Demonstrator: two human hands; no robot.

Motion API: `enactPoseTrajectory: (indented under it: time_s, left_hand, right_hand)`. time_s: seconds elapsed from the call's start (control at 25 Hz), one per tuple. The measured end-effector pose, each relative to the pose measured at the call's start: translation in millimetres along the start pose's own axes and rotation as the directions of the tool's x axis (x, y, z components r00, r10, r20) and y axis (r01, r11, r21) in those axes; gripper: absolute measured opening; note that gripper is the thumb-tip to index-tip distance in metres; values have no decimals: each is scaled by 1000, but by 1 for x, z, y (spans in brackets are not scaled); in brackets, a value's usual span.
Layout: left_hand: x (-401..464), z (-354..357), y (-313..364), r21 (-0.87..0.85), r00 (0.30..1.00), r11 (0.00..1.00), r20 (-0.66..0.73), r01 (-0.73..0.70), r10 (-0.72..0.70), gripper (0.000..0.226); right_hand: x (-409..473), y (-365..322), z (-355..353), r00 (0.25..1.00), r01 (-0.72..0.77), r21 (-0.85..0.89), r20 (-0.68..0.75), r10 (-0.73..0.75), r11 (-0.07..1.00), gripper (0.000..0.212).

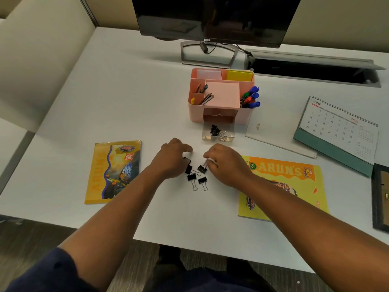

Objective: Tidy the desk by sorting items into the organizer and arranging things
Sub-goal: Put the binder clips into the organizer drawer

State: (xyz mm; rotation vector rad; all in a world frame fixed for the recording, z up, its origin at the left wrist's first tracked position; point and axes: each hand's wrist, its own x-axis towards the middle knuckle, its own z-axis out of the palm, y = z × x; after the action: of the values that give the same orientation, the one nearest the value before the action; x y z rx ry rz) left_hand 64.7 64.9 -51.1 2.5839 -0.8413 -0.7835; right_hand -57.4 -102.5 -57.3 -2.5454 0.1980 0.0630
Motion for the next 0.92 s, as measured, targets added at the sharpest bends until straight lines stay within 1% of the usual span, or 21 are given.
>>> enactPoseTrajectory:
  time_s: [0.04, 0.12, 0.2, 0.28, 0.4, 0.52, 0.64, 0.72, 0.8, 0.84, 0.88, 0.92]
  left_hand:
    - [-2, -1, -1, 2, 999, 1000, 35, 19, -19, 44]
    - [-5, -2, -1, 12, 997, 1000, 73, 12, -12, 42]
    - [-6, -3, 2, 52, 998, 998, 63, -26, 23, 34]
    - [-6, -2, 4, 59, 998, 997, 24, -53, 52, 29]
    - [-3, 1, 5, 14, 996, 996, -12, -85, 85, 23]
    - [1, 4, 9, -15, 996, 999, -68, -52, 51, 15]
    - [5, 8, 15, -6, 995, 999, -91, -41, 40, 19]
    - [7, 9, 19, 16, 995, 999, -88, -44, 45, 16]
    - [7, 10, 22, -1, 993, 999, -115, -38, 37, 13]
    - [6, 9, 24, -54, 988, 998, -153, -25, 17, 12]
    - [5, 9, 26, -154, 980, 988, -197, -10, -21, 10]
    - [3, 8, 30, -296, 970, 955, -230, 6, -77, 7]
  right_hand:
    - [-1, -3, 3, 999, 4, 12, 47, -5, 1000, 27]
    - [1, -7, 8, 990, 7, 7, 140, -8, 1000, 30]
    - [3, -8, 12, 980, 11, -43, 201, -3, 999, 28]
    - [5, -5, 13, 979, -4, -91, 201, 22, 996, 28]
    - [7, -2, 11, 980, -24, -159, 192, 55, 987, 24]
    - [7, -2, 11, 982, 23, -266, 185, 28, 964, 19]
    - [3, -2, 14, 991, 32, -291, 137, 9, 956, 15]
    - [0, 1, 17, 997, 17, -263, 80, 4, 965, 14]
    - [-2, 2, 16, 1000, -28, -171, -18, 26, 985, 13]
    - [-3, 1, 14, 994, -80, -79, -85, 74, 994, 13]
    - [-5, -1, 10, 977, -148, 45, -149, 153, 988, 12]
    - [-5, -3, 7, 946, -220, 192, -199, 257, 956, 11]
